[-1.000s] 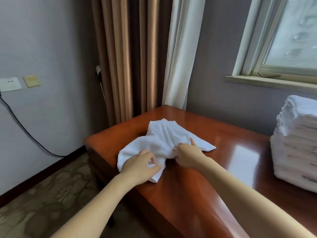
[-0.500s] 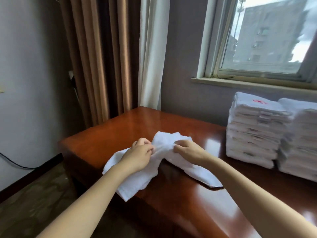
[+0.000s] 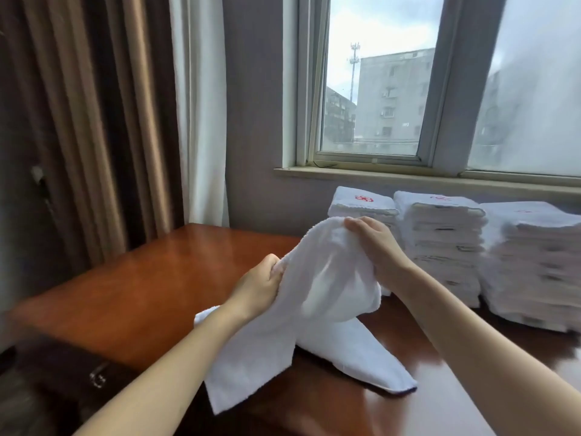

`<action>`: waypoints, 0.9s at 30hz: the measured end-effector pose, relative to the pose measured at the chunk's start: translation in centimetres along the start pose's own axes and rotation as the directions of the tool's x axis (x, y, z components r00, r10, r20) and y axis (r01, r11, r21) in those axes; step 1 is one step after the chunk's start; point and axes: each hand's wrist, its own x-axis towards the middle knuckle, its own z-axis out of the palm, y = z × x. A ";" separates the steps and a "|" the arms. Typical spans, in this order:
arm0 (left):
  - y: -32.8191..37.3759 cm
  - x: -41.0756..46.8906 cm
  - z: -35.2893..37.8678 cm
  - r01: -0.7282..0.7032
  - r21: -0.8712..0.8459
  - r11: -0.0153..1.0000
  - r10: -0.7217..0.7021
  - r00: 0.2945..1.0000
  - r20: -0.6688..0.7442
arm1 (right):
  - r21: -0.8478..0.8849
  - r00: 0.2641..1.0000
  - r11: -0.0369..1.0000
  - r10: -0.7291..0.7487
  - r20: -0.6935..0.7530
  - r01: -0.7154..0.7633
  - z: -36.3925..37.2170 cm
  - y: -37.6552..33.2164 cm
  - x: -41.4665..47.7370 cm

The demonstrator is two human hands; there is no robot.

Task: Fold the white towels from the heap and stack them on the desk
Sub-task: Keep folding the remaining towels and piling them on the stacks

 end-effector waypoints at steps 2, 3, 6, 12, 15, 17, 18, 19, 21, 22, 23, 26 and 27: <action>1.9 0.4 0.3 -0.031 -0.043 0.999 0.029 0.998 -0.047 | -0.018 0.999 0.999 -0.039 -0.036 0.039 -2.0 -0.9 -0.4; 2.8 0.6 0.3 -0.043 -0.055 0.998 0.039 0.997 -0.069 | -0.050 0.996 0.996 -0.070 -0.053 0.067 -3.0 -1.3 -0.6; 5.2 1.8 -0.2 -0.132 0.088 0.987 0.145 0.976 -0.163 | -0.221 0.976 0.962 -0.186 -0.114 0.157 -5.8 -2.9 -0.8; 9.9 5.3 -1.4 -0.386 0.354 0.852 0.495 0.814 -0.304 | -0.600 0.855 0.745 -0.484 -0.185 0.292 -9.8 -6.1 0.2; 12.2 7.8 -2.9 -0.469 0.374 0.800 0.588 0.733 -0.341 | -0.705 0.758 0.609 -0.633 -0.158 0.362 -10.8 -8.4 1.0; 13.2 9.1 -4.1 -0.515 0.413 0.751 0.653 0.671 -0.351 | -0.735 0.675 0.526 -0.727 -0.127 0.428 -11.0 -9.9 1.1; 13.4 9.5 -4.6 -0.522 0.436 0.733 0.673 0.649 -0.355 | -0.732 0.647 0.504 -0.754 -0.115 0.457 -11.0 -10.4 1.1; 13.3 9.8 -5.0 -0.516 0.459 0.723 0.681 0.642 -0.351 | -0.723 0.639 0.497 -0.763 -0.100 0.480 -10.8 -10.7 1.0; 12.3 10.1 -5.8 -0.477 0.504 0.720 0.670 0.669 -0.324 | -0.695 0.698 0.529 -0.714 -0.054 0.487 -9.8 -10.4 1.0; 11.4 9.9 -6.0 -0.446 0.530 0.721 0.653 0.692 -0.307 | -0.665 0.763 0.576 -0.647 -0.015 0.476 -9.1 -9.8 0.9; 10.1 9.6 -6.1 -0.409 0.562 0.720 0.633 0.719 -0.287 | -0.613 0.835 0.648 -0.549 0.036 0.452 -8.3 -8.8 0.7; 6.0 7.6 -5.3 -0.241 0.663 0.709 0.429 0.893 -0.135 | -0.532 0.940 0.793 -0.144 0.310 0.296 -5.0 -4.6 -0.8; 4.7 6.8 -4.7 -0.175 0.715 0.677 0.294 0.955 -0.044 | -0.586 0.912 0.766 0.000 0.410 0.264 -4.0 -3.0 -1.3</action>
